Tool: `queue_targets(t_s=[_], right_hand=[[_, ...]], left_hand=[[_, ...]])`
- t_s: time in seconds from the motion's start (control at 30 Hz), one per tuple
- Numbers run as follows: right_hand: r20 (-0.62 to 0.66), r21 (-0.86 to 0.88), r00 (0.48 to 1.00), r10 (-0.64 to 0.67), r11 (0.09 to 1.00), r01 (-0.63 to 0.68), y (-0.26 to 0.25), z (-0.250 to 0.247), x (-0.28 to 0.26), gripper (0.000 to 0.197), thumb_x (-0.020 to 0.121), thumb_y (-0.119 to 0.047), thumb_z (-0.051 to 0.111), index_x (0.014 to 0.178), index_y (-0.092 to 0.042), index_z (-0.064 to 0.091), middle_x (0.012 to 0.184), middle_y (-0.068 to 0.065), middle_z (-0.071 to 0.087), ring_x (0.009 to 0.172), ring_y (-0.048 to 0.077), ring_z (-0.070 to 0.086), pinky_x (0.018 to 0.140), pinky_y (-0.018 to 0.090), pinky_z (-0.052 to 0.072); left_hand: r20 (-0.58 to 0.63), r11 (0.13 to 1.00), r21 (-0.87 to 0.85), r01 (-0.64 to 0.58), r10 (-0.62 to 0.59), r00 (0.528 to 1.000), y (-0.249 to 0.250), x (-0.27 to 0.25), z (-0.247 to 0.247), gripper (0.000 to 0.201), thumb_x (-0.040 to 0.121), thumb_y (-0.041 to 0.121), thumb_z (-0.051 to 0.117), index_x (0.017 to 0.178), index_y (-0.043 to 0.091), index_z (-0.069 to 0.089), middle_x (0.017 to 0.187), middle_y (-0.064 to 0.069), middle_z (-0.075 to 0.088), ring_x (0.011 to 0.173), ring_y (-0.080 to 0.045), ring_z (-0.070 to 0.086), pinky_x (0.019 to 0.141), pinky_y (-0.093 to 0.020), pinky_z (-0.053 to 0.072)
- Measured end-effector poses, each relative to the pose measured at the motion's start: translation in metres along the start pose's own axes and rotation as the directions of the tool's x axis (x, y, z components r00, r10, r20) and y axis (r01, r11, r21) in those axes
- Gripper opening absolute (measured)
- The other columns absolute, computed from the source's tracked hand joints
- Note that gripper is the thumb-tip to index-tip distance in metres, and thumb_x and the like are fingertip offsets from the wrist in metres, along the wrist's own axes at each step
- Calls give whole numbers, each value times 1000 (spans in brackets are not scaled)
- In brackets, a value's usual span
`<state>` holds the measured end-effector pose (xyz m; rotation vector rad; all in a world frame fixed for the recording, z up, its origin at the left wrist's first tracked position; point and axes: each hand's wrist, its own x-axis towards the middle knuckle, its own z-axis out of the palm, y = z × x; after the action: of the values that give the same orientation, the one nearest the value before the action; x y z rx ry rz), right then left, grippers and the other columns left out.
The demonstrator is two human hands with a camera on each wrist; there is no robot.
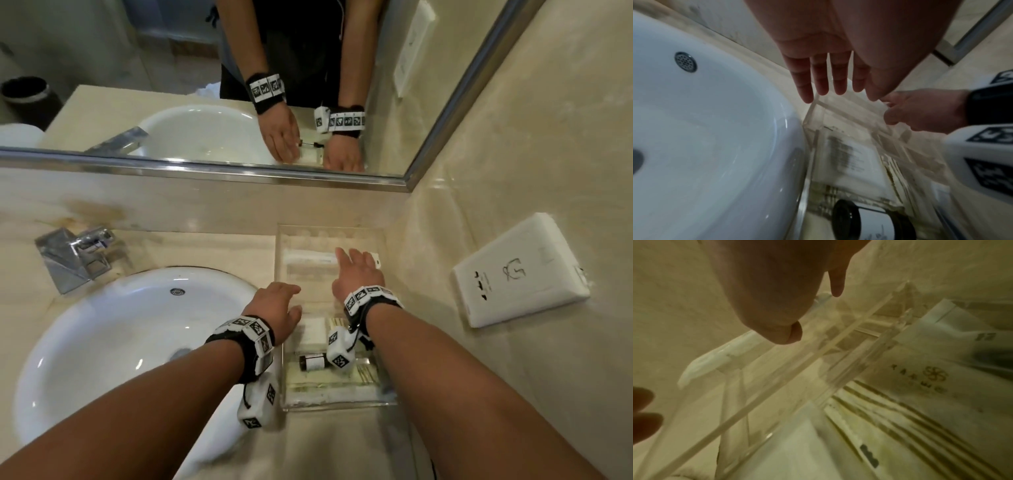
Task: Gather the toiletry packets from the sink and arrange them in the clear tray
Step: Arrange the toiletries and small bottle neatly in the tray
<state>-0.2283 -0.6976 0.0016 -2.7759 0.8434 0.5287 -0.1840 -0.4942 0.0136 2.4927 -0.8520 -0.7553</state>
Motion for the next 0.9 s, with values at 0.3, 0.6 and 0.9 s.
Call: queue_targets(t_s=[0.3, 0.6, 0.9], right_hand=[[-145, -99, 981, -126, 989, 112, 5, 6, -7, 37, 87, -9, 55, 120, -26, 59, 112, 0, 55, 104, 23, 49, 69, 33, 38], [-219, -6, 967, -128, 992, 130, 27, 12, -73, 23, 95, -14, 51, 114, -23, 62, 107, -2, 57, 101, 22, 50, 69, 33, 45], [-71, -161, 977, -201, 969, 188, 37, 45, -149, 34, 79, 1, 57, 109, -15, 62, 104, 5, 58, 98, 27, 55, 72, 37, 51]], left_hand=[[0, 999, -24, 33, -33, 999, -7, 1, 0, 50, 96, 35, 50, 144, 26, 41, 148, -4, 41, 133, -25, 41, 110, -41, 38], [-72, 1000, 2, -27, 27, 997, 4, -11, -4, 29, 91, 29, 53, 119, 22, 59, 119, -5, 54, 109, -25, 54, 94, -41, 49], [181, 970, 197, -142, 106, 978, 20, -41, 14, 31, 93, 32, 50, 123, 27, 59, 128, -3, 51, 117, -24, 51, 96, -38, 47]])
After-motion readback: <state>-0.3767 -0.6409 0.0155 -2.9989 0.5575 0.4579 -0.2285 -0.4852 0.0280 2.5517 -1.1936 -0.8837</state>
